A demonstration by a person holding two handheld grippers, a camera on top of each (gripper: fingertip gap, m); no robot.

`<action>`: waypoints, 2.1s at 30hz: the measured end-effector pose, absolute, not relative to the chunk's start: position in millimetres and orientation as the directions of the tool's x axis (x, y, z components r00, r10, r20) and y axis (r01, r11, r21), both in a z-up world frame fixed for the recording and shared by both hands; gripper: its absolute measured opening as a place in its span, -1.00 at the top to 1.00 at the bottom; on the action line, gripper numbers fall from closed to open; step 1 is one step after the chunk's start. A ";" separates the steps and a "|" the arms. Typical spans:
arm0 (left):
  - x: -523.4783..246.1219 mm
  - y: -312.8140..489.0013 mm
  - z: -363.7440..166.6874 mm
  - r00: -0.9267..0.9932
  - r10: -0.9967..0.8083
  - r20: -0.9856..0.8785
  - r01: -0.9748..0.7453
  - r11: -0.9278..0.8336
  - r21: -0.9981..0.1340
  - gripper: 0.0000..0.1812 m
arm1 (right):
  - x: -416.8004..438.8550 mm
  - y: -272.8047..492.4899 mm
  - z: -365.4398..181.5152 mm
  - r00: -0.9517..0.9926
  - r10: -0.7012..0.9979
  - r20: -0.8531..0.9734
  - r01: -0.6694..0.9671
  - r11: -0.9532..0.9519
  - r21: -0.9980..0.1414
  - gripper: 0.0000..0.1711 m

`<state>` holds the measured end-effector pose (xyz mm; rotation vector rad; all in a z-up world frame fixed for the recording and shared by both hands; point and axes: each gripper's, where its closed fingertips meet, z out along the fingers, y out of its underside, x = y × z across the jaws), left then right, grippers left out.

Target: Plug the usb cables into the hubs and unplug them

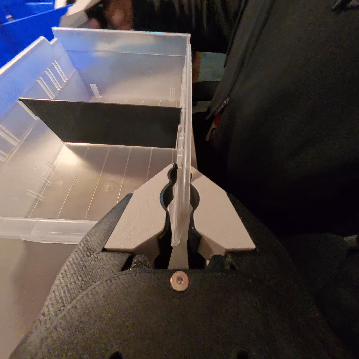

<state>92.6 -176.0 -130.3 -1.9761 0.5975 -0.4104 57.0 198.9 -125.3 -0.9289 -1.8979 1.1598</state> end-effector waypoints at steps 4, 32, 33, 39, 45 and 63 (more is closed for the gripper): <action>120.0 -157.1 -130.2 0.782 -0.623 0.032 -0.259 -0.371 -0.892 0.92 | 21.4 159.1 -125.1 -0.619 0.758 0.206 0.145 0.368 -0.919 0.95; -154.0 -78.5 -41.5 0.876 0.353 0.330 0.405 -0.163 -0.900 0.32 | 132.9 158.8 -68.5 -0.286 0.929 -0.234 0.463 -0.080 -0.883 0.09; -166.5 -66.8 -51.2 0.868 0.372 0.327 0.423 -0.212 -0.881 0.25 | 138.8 152.1 -72.3 -0.264 0.928 -0.261 0.468 -0.114 -0.877 0.09; -194.1 -22.4 -119.1 0.898 0.379 0.223 0.413 -0.552 -0.725 0.49 | 157.3 134.1 -122.0 -0.241 0.948 -0.208 0.596 -0.025 -0.803 0.11; -226.4 -51.1 -117.0 0.899 0.419 0.126 0.355 -0.532 -0.769 0.87 | 157.9 189.9 -113.7 -0.280 0.955 0.094 0.602 0.251 -0.758 0.59; -193.7 -146.9 -42.4 0.857 0.393 -0.333 0.019 -0.670 -0.742 0.40 | 137.4 213.6 -99.4 -0.314 0.947 0.073 0.661 0.273 -0.698 0.37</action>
